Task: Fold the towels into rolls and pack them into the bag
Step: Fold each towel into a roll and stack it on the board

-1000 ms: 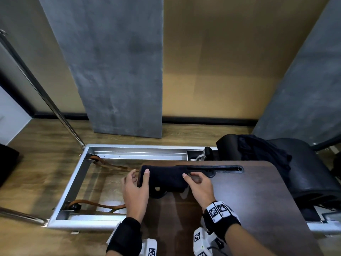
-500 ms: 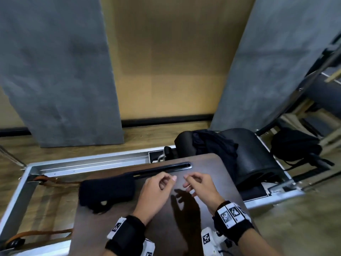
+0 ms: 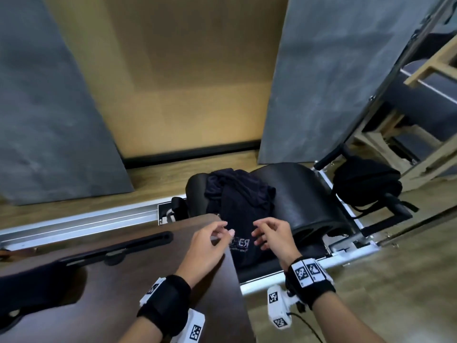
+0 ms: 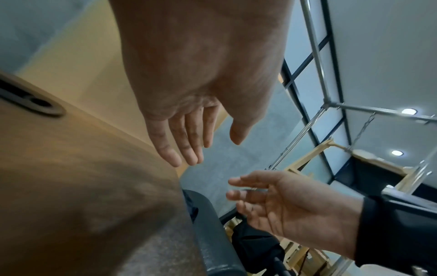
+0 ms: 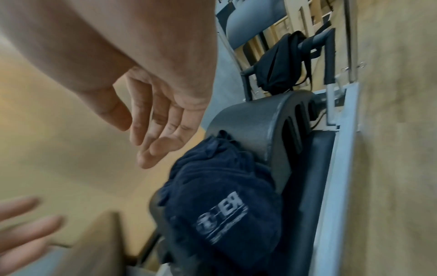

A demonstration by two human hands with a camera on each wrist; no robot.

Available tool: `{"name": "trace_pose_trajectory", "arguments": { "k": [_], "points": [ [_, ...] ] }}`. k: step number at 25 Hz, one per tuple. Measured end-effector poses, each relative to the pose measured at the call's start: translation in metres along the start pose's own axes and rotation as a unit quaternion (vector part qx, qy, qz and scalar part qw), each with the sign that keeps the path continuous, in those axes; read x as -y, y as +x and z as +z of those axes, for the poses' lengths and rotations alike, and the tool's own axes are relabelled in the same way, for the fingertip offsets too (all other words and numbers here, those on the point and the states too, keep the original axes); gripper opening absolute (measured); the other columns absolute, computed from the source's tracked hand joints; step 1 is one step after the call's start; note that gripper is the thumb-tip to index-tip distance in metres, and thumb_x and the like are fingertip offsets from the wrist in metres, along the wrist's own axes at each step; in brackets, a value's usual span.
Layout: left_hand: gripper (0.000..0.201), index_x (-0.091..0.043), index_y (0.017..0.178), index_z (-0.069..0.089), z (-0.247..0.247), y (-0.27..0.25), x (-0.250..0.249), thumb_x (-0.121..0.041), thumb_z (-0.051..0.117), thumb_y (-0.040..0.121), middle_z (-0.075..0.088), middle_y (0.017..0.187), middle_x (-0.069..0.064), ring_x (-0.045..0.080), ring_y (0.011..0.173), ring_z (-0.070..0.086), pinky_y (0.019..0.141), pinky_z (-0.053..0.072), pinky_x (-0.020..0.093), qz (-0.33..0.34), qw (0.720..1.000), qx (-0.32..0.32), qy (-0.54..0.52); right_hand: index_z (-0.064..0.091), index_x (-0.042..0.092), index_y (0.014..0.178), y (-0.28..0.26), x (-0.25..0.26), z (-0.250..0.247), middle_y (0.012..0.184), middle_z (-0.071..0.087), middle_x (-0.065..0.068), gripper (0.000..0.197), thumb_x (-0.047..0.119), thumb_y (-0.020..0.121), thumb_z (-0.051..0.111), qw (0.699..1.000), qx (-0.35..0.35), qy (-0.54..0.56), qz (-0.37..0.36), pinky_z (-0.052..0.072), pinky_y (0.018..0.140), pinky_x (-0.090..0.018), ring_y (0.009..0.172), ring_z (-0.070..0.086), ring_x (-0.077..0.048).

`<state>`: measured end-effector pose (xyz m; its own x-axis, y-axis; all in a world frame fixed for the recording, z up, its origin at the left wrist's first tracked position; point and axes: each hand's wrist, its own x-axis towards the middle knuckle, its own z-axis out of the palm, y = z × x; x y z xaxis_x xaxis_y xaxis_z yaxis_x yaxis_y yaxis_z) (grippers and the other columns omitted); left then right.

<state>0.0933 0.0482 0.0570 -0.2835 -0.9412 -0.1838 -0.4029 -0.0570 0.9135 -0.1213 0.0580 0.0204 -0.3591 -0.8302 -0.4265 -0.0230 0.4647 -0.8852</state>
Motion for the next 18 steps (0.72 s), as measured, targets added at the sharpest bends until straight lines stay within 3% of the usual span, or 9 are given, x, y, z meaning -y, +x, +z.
{"name": "trace_pose_trajectory", "arguments": {
  "k": [2, 4, 6, 8, 10, 12, 14, 16, 18],
  "points": [
    [0.033, -0.015, 0.129, 0.071, 0.028, 0.019, -0.008, -0.030, 0.073, 0.100, 0.076, 0.108, -0.005, 0.004, 0.104, 0.070, 0.097, 0.054, 0.023, -0.034, 0.999, -0.019, 0.005, 0.073, 0.007, 0.097, 0.045, -0.025, -0.017, 0.093, 0.073, -0.020, 0.013, 0.009, 0.101, 0.061, 0.997, 0.006, -0.037, 0.060, 0.049, 0.048, -0.027, 0.056, 0.064, -0.023],
    [0.032, -0.014, 0.129, 0.070, 0.050, 0.033, -0.011, -0.029, 0.072, 0.100, 0.076, 0.108, -0.003, 0.006, 0.104, 0.069, 0.099, 0.054, 0.026, -0.054, 0.998, -0.040, 0.019, 0.069, 0.006, 0.113, 0.081, -0.047, -0.017, 0.113, 0.071, -0.022, 0.015, 0.005, 0.101, 0.059, 0.991, 0.034, -0.066, 0.112, 0.058, 0.057, -0.037, 0.068, 0.067, -0.028],
    [0.030, -0.016, 0.127, 0.070, 0.063, 0.042, -0.011, -0.029, 0.071, 0.101, 0.076, 0.107, -0.005, 0.002, 0.102, 0.069, 0.096, 0.053, 0.020, -0.071, 0.996, -0.052, 0.031, 0.057, 0.007, 0.137, 0.105, -0.057, -0.005, 0.134, 0.061, -0.017, 0.037, 0.001, 0.100, 0.059, 0.984, 0.074, -0.059, 0.153, 0.062, 0.076, -0.049, 0.087, 0.068, -0.032],
    [0.028, -0.019, 0.127, 0.070, 0.071, 0.051, -0.012, -0.032, 0.070, 0.101, 0.076, 0.105, -0.007, -0.003, 0.100, 0.067, 0.089, 0.049, 0.009, -0.092, 0.993, -0.062, 0.046, 0.047, 0.011, 0.149, 0.122, -0.059, 0.006, 0.143, 0.054, -0.013, 0.055, 0.006, 0.098, 0.067, 0.975, 0.113, -0.083, 0.173, 0.058, 0.095, -0.051, 0.112, 0.066, -0.035],
    [0.026, -0.021, 0.125, 0.070, 0.076, 0.056, -0.014, -0.033, 0.069, 0.102, 0.076, 0.103, -0.008, -0.005, 0.099, 0.066, 0.085, 0.047, 0.006, -0.109, 0.990, -0.069, 0.055, 0.056, 0.011, 0.142, 0.135, -0.065, 0.015, 0.137, 0.060, -0.014, 0.053, 0.015, 0.093, 0.076, 0.968, 0.115, -0.167, 0.145, 0.053, 0.102, -0.041, 0.121, 0.064, -0.034],
    [0.023, -0.020, 0.122, 0.071, 0.078, 0.058, -0.017, -0.032, 0.069, 0.102, 0.076, 0.099, -0.008, -0.005, 0.096, 0.066, 0.084, 0.047, 0.006, -0.120, 0.988, -0.079, 0.065, 0.071, 0.009, 0.117, 0.139, -0.065, 0.017, 0.122, 0.070, -0.014, 0.031, 0.019, 0.089, 0.080, 0.967, 0.074, -0.221, 0.104, 0.054, 0.094, -0.035, 0.112, 0.067, -0.034],
    [0.021, -0.020, 0.118, 0.073, 0.080, 0.060, -0.018, -0.033, 0.069, 0.102, 0.076, 0.095, -0.008, -0.005, 0.094, 0.066, 0.081, 0.047, 0.006, -0.122, 0.986, -0.080, 0.080, 0.073, 0.011, 0.096, 0.136, -0.061, 0.014, 0.104, 0.075, -0.011, 0.018, 0.023, 0.087, 0.082, 0.967, 0.042, -0.242, 0.067, 0.055, 0.085, -0.035, 0.099, 0.070, -0.034],
    [0.020, -0.020, 0.118, 0.073, 0.082, 0.061, -0.017, -0.032, 0.069, 0.102, 0.076, 0.095, -0.010, -0.006, 0.094, 0.067, 0.082, 0.048, 0.009, -0.124, 0.985, -0.076, 0.095, 0.073, 0.013, 0.085, 0.134, -0.052, 0.009, 0.087, 0.074, -0.006, 0.021, 0.029, 0.085, 0.085, 0.972, 0.035, -0.233, 0.020, 0.051, 0.075, -0.032, 0.083, 0.069, -0.026],
    [0.027, -0.019, 0.126, 0.071, 0.082, 0.061, -0.016, -0.030, 0.070, 0.101, 0.075, 0.103, -0.009, -0.003, 0.099, 0.067, 0.091, 0.052, 0.020, -0.127, 0.984, -0.067, 0.108, 0.068, 0.011, 0.077, 0.130, -0.034, 0.000, 0.071, 0.067, -0.002, 0.024, 0.026, 0.085, 0.085, 0.989, 0.067, -0.129, -0.027, 0.045, 0.070, -0.030, 0.067, 0.060, -0.016]
  ]
}}
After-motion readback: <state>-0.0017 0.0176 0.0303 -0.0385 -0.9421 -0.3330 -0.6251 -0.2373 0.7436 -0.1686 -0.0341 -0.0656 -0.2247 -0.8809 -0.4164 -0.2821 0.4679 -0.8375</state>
